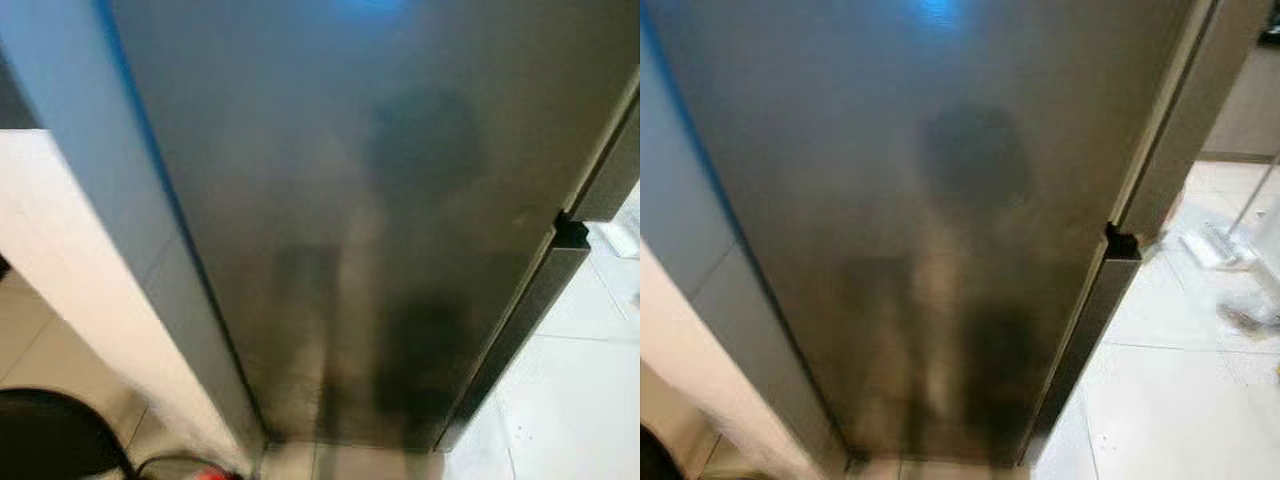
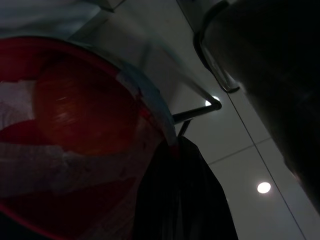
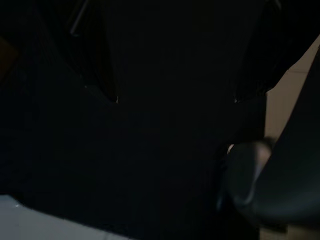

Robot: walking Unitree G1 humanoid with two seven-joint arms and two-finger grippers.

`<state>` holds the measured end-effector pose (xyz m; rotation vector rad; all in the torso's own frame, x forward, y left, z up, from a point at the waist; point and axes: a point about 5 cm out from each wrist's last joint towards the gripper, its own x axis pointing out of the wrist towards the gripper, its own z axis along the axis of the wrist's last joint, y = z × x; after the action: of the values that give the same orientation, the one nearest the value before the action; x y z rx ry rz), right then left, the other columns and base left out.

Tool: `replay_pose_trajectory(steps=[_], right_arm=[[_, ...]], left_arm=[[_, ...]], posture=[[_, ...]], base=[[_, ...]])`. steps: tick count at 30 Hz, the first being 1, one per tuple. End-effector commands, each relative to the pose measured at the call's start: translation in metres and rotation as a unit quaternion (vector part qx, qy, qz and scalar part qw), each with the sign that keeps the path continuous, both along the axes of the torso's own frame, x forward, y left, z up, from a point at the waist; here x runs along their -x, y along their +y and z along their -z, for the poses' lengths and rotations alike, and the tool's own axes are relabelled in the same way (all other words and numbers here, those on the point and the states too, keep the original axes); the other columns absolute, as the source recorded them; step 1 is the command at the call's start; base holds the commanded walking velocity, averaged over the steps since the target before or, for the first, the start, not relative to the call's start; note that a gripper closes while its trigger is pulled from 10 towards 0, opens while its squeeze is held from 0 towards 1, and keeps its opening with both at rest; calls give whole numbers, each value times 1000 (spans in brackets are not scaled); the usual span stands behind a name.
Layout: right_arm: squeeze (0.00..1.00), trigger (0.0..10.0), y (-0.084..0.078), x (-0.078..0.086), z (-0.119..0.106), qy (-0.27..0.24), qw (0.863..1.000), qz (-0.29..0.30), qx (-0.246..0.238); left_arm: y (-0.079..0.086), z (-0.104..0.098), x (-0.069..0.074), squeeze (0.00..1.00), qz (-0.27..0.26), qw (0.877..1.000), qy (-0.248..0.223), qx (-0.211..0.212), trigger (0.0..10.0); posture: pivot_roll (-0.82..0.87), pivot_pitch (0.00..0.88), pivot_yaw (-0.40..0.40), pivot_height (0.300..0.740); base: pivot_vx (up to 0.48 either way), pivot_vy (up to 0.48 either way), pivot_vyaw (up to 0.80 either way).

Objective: Restocking fridge

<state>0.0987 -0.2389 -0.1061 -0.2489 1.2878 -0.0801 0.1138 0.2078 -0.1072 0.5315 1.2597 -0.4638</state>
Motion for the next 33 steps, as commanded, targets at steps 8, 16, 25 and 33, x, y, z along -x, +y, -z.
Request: replay_pose_trajectory(steps=[8,16,25,33], right_arm=[[0,10000,-1,3,1,6,1000,3,4],[0,10000,-8,-2,-2,-6,1000,2,20],[0,10000,-18,-20,-10,-38,999,-6,36],[0,10000,-18,-32,-15,-61,997,-26,41]], left_arm=[[-2,-1,-5,0,3,1000,-9,2,10000],[-4,0,-3,0,5,1000,-7,4,10000],[-4,0,-1,0,8,1000,-5,2,10000],[-6,1,-1,0,9,1000,-6,3,10000]], posture=[[-25,0,22,740],[-28,0,20,740],[-34,0,16,740],[-32,0,12,740]], base=[[0,0,-477],[0,0,-774],[0,0,-775],[0,0,-484]])
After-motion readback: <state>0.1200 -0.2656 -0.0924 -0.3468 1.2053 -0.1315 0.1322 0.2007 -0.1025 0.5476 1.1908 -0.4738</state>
